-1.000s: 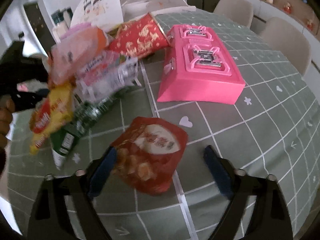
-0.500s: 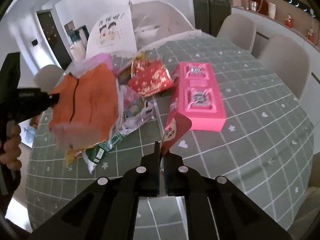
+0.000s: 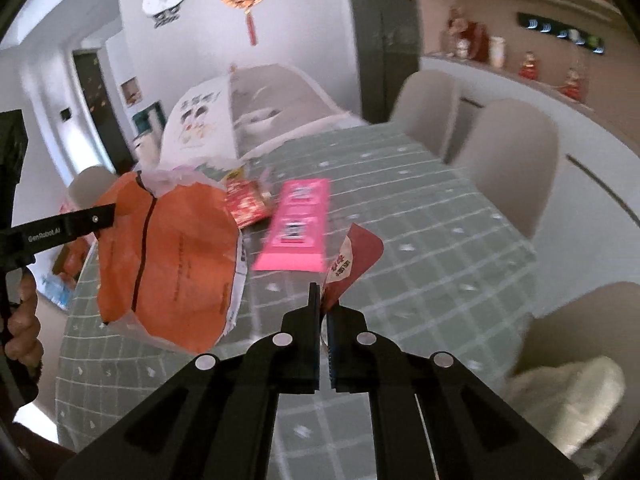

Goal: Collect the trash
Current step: 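Drop the orange bag into the chair's bag while the right tool drops the wrapper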

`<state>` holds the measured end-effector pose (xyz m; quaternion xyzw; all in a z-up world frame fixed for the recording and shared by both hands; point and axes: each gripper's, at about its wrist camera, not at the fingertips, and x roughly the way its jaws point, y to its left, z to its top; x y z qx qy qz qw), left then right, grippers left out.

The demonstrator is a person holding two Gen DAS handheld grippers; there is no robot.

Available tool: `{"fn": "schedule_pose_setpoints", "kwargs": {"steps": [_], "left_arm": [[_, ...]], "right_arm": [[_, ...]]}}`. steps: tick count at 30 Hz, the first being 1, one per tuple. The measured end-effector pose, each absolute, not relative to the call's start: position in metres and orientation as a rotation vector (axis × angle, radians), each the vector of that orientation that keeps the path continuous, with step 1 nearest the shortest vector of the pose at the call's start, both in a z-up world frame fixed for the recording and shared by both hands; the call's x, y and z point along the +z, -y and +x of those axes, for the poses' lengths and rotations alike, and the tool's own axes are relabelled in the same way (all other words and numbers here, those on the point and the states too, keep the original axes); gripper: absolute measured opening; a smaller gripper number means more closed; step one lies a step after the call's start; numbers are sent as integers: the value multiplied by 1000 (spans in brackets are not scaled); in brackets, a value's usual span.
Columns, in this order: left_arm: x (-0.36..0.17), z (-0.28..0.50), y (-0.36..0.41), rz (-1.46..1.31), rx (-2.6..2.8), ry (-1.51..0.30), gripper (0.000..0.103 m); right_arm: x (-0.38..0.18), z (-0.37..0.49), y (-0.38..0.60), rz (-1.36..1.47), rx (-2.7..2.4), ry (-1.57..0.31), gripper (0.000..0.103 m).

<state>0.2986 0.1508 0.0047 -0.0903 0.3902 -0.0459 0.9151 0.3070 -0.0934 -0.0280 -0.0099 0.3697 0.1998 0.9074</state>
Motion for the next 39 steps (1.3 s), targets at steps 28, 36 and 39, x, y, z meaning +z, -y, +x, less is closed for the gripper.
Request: {"fn": "schedule_pose_setpoints", "kwargs": {"steps": [28,36,39], "left_arm": [[-42,316,246,11,-624,-928,4],[-107,338,279,-58,-649,-1127,9],[-103,339,265,-121,-664,-1141,31]], "right_arm": [[-31,184,425,158,-62,-668,5],[-38,188,435,196,9,-657,5],[-44,195,429,217,53,-667,5]]}}
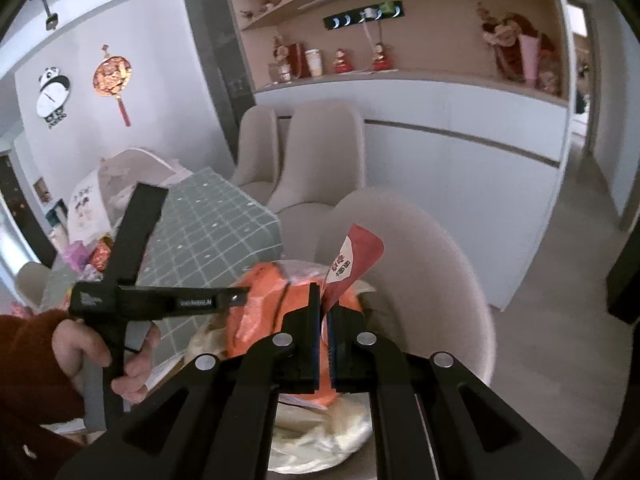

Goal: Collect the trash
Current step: 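Drop the orange bag into the chair's bag while the right tool drops the wrapper, then grasp the yellow nabati wafer packet with the left tool and lift it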

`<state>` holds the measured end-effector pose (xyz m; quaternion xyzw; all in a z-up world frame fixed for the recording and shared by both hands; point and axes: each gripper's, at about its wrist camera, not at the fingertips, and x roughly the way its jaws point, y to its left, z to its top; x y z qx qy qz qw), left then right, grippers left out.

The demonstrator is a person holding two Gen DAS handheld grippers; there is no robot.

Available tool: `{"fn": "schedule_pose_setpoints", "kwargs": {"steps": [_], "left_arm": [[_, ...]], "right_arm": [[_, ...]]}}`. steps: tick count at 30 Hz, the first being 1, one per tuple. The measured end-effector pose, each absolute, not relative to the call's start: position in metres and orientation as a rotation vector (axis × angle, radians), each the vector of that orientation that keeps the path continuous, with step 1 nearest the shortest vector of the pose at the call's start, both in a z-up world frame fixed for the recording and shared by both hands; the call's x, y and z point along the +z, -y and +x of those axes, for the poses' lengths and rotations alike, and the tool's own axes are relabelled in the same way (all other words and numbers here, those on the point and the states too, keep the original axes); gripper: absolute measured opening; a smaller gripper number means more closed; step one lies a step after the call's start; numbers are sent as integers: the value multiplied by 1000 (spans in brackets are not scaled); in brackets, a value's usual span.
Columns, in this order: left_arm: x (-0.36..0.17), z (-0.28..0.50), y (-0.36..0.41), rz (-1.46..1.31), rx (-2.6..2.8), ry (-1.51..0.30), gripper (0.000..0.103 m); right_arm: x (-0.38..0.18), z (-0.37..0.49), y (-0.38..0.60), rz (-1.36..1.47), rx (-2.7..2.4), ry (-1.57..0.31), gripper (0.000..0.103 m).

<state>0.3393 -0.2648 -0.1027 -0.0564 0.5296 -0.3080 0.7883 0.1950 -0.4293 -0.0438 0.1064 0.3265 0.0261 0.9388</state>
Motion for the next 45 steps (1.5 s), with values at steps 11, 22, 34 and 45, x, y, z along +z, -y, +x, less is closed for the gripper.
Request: {"fn": "schedule_pose_setpoints", "kwargs": {"steps": [11,22,34,45], "left_arm": [[-60,312,181,-125,-480,-1026,33],[-64,291,148,-158,-459,-1024,33],[-64,280,134,-38,-421,-930,34],[-67,278,22,-131,-258,-903,34]], "right_arm": [[-148,267,398,365,202,-925,5],[-188,269,387,315,105,-1060,5],[-129,215,400,284,61,-852,65],[-64,222,313,93,49,-757,65]]}}
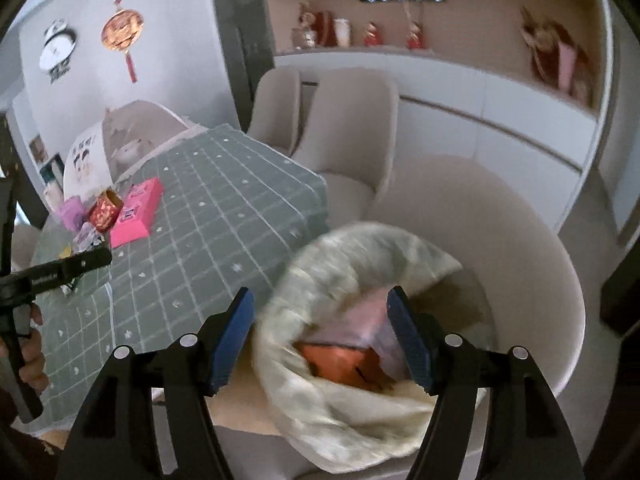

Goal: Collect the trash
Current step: 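Grasp the yellow nabati wafer packet with the left tool and lift it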

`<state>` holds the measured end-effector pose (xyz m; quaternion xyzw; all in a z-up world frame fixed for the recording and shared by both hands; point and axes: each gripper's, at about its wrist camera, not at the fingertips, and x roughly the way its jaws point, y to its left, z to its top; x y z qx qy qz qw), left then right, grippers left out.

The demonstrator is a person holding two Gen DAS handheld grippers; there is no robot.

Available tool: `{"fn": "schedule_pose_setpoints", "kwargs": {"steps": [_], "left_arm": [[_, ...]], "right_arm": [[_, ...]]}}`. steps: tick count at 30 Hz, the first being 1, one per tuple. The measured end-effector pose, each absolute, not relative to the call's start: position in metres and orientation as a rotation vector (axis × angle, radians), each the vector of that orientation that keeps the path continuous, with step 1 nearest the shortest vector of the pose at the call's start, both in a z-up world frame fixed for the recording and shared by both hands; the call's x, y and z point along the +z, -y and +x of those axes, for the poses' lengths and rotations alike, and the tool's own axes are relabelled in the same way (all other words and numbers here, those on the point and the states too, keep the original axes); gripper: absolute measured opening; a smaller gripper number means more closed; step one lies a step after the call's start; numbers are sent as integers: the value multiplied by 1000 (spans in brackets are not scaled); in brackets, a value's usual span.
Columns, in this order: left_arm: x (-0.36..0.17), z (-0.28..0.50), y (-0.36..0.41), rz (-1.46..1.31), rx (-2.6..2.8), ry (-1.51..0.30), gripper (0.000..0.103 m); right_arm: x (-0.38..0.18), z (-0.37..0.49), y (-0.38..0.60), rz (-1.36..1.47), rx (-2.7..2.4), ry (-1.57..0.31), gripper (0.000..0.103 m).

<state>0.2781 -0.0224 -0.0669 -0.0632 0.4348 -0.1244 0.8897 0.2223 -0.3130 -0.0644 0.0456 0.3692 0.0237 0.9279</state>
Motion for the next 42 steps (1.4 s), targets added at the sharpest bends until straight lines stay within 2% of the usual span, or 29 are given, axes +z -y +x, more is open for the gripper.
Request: {"fn": "schedule_pose_setpoints", "kwargs": {"steps": [8,13,21,31,35,38,42], "left_arm": [[-84,266,-95,-235,-34,-921,34],[-95,247,-178,-331,135,-927,34],[-114,225,-257,-387,323,-955,34],[-132,239,-287,-421,245,-984,34],[-131,252,-294,-418,109,-942,34],[-124,266,-295,-291,-43,-883,34],[-124,295,-291,-136,-122,-913,36]], "right_arm": [[-46,259,199,-1,215,-713,65],[-51,281,128,-44,338,-735,65],[-74,300,41,-87,448,-816,65],[-99,309,1,-121,441,-897,65],[-106,311,-6,-127,439,-920,65],[-112,311,-6,-122,433,-939,65],[-123,314,-4,-101,412,-971,65]]}}
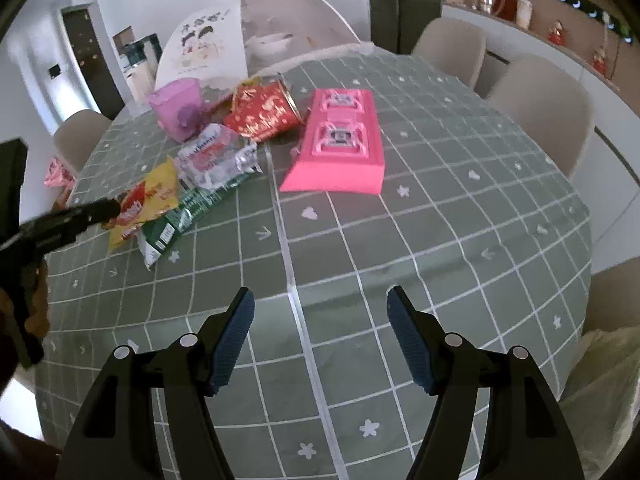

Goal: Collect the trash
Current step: 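Grasp the yellow nabati wafer packet with the left tool and lift it, then grasp the white milk carton with the right tool while the left holds the packet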

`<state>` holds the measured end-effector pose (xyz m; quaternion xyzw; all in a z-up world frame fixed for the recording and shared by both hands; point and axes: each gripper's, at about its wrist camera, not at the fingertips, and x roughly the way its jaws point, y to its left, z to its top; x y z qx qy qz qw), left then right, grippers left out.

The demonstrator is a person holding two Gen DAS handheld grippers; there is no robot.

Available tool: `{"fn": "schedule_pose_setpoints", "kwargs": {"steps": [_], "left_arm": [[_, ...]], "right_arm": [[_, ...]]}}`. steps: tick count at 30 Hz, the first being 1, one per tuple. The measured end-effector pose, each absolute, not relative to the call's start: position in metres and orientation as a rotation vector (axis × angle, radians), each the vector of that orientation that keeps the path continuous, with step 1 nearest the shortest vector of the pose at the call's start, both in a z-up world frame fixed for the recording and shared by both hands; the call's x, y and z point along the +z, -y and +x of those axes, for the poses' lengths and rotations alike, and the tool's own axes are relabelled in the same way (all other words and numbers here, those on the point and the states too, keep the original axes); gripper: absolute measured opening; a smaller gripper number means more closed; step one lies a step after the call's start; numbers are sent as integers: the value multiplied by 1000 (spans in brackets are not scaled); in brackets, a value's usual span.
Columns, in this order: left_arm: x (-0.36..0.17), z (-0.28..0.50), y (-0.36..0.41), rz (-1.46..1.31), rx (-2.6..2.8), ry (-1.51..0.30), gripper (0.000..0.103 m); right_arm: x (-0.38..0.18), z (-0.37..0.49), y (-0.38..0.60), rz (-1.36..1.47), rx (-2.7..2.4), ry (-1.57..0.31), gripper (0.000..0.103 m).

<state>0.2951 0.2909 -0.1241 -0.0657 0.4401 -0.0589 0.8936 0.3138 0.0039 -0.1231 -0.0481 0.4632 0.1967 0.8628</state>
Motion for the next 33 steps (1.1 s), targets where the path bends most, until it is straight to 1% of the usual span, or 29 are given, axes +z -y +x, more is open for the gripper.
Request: {"fn": "schedule_pose_setpoints", "kwargs": {"steps": [3,6,7,8,9,10,16,22,26,33], "left_arm": [[-135,320,-291,-102,-117,-982,37],[-147,338,-303,-247,-123,-1045,36],[-147,339,-306,-281,-116,-1047,25],[-146,339,-307,-310,-114,-1052,17],[-146,338,-307,-316,-108,-1057,6],[-142,332,-308,-326,-95,-1058,3],[-119,276,-332,-405,42,-1007,1],[-123,229,-351,-394,244,-1002,1],[-135,214,-364,-421,285,-1028,1],[-143,209,-360,-418,282,-1040,1]], "right_arm": [[-130,313,-2,-93,405,-990,65],[-134,311,-2,-88,402,-998,65],[-134,311,-2,-87,403,-998,65],[-135,311,-3,-88,405,-998,65],[-135,311,-5,-89,410,-998,65],[-136,312,-7,-90,416,-1000,65],[-134,316,-42,-111,520,-985,65],[-135,328,-103,-118,616,-978,65],[-137,345,-140,-66,607,-980,65],[-150,370,-174,-12,498,-1005,65]]}}
